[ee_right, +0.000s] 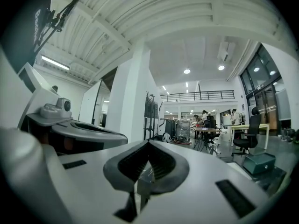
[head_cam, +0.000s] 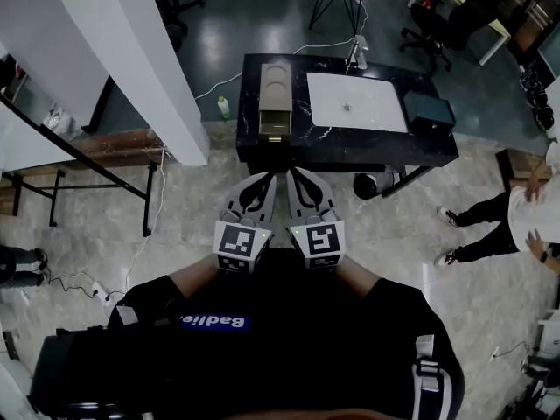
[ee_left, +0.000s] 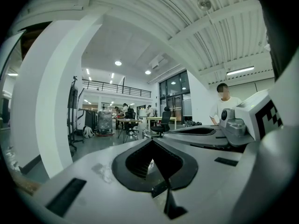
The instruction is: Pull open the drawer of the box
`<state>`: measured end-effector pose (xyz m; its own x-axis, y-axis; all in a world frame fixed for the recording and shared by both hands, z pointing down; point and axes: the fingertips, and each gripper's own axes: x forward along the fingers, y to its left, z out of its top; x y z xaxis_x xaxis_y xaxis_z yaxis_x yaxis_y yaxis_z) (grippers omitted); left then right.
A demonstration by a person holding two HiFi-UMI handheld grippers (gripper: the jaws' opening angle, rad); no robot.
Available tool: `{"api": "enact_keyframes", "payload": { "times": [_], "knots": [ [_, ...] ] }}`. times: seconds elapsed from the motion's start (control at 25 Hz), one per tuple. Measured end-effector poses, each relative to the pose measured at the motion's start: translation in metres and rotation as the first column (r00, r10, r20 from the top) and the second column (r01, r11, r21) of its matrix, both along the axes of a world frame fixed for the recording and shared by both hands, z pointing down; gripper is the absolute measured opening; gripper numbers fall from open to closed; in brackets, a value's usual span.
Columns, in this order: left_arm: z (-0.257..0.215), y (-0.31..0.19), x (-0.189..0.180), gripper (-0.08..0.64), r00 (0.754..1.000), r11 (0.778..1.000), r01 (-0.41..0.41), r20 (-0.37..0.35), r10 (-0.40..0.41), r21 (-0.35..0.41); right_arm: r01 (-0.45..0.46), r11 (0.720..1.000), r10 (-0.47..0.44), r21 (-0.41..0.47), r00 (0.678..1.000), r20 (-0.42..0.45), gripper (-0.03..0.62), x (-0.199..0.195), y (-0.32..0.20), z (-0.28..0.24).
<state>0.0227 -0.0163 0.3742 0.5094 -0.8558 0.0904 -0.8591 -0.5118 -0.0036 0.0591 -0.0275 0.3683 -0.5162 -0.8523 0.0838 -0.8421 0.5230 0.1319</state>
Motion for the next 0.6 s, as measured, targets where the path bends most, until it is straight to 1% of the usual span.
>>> {"api": "enact_keyframes", "payload": {
  "times": [0.08, 0.2, 0.36, 0.48, 0.6],
  "knots": [
    [0.0006, 0.001, -0.0017, -0.008, 1.0, 1.0, 0.003, 0.009, -0.003, -0.007, 0.003, 1.0, -0.003, -0.008, 1.0, 0.003, 0.0, -0.0013, 0.0013, 0.0011],
    [-0.0028, 0.001, -0.0002, -0.008, 1.0, 1.0, -0.001, -0.013, 0.001, 0.01, 0.007, 1.0, -0.007, -0.005, 1.0, -0.019, 0.0, -0.0008, 0.0011, 0.0036],
    [-0.0038, 0.0002, 0.0008, -0.008, 1.0, 1.0, -0.002, -0.019, 0.002, 0.015, 0.008, 1.0, -0.008, -0.005, 1.0, -0.006, 0.0, -0.0013, 0.0, 0.0026],
    [-0.0004, 0.0009, 0.0008, -0.008, 1.0, 1.0, -0.004, -0.012, 0.004, -0.001, 0.003, 1.0, -0.003, -0.01, 1.0, -0.001, 0.0, -0.0008, 0.0002, 0.0017],
    [-0.0026, 0.0, 0.0018, -0.008, 1.0, 1.0, -0.003, -0.017, 0.003, 0.012, 0.005, 1.0, -0.005, -0.014, 1.0, 0.003, 0.0, -0.0009, -0.0001, 0.0026]
  ]
}}
